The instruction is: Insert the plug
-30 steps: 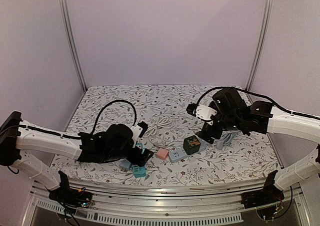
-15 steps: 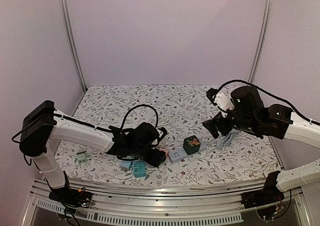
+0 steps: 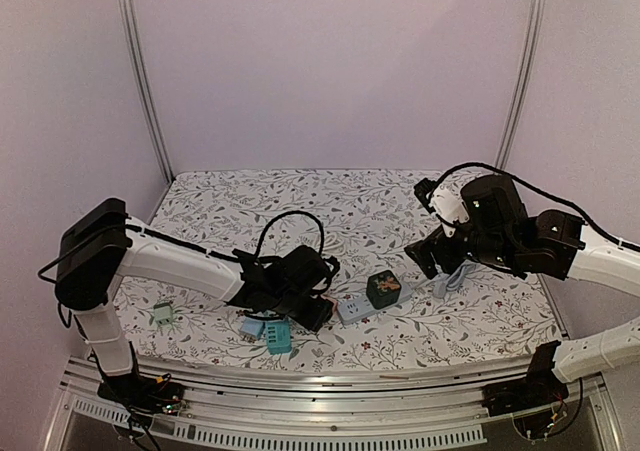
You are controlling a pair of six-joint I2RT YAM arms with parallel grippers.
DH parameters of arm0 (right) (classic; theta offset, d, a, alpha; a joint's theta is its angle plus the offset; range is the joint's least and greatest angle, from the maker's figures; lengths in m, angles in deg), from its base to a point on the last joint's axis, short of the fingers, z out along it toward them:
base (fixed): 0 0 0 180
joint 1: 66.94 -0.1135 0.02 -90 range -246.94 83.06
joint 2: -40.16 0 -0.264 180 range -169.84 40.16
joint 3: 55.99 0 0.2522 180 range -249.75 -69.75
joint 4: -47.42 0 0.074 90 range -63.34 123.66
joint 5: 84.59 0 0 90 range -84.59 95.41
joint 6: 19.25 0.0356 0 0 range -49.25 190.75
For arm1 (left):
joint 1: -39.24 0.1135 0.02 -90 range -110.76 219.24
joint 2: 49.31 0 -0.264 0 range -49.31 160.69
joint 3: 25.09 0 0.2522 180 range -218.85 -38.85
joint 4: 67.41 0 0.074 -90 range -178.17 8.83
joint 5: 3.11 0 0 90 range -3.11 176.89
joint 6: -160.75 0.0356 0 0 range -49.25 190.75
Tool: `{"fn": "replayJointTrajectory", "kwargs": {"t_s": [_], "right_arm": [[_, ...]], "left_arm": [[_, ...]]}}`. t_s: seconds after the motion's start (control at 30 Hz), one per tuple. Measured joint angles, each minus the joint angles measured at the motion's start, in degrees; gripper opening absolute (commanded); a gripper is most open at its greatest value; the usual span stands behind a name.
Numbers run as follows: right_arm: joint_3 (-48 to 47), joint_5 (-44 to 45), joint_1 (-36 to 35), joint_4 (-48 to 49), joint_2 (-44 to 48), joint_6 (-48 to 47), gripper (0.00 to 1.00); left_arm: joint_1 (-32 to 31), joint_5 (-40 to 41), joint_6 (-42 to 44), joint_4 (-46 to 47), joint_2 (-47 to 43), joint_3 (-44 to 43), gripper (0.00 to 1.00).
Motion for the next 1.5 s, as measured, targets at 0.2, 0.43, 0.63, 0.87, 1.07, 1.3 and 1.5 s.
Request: {"fn": "replayJointTrajectory", "kwargs": {"t_s": [0.2, 0.43, 0.63, 0.87, 1.07, 1.3, 1.5], "right_arm": [[0.1, -0.2, 0.0, 0.0, 0.0, 0.0, 0.99], [0.2, -0.2, 0.0, 0.0, 0.1, 0.0, 0.99], [0.2, -0.2, 0.0, 0.0, 0.1, 0.1, 0.99], [0.2, -0.2, 0.0, 0.3, 0.1, 0.4, 0.99], [0.2, -0.4, 0.0, 1.0, 0.1, 0.9, 0.99], [0.2, -2.7, 0.0, 2.4, -0.3, 0.8, 0.99], [0.5, -4.9, -2.7, 3.7, -1.6, -5.1, 0.99]], "left_arm": [[-0.3, 0.6, 0.2, -0.5, 1.3, -0.9, 0.44], [-1.4, 3.0, 0.6, -1.3, 2.4, -2.6, 0.27], [-1.7, 4.9, 1.3, -1.4, 2.6, -2.7, 0.18], [-1.7, 5.3, 3.0, -1.3, 2.2, -2.5, 0.12], [-1.7, 5.3, 4.0, -1.4, 0.2, -2.0, 0.11], [-1.7, 4.5, 4.5, -1.6, -2.9, -1.1, 0.11], [-1.7, 1.7, 4.5, -1.9, -5.5, 0.1, 0.10]]}}
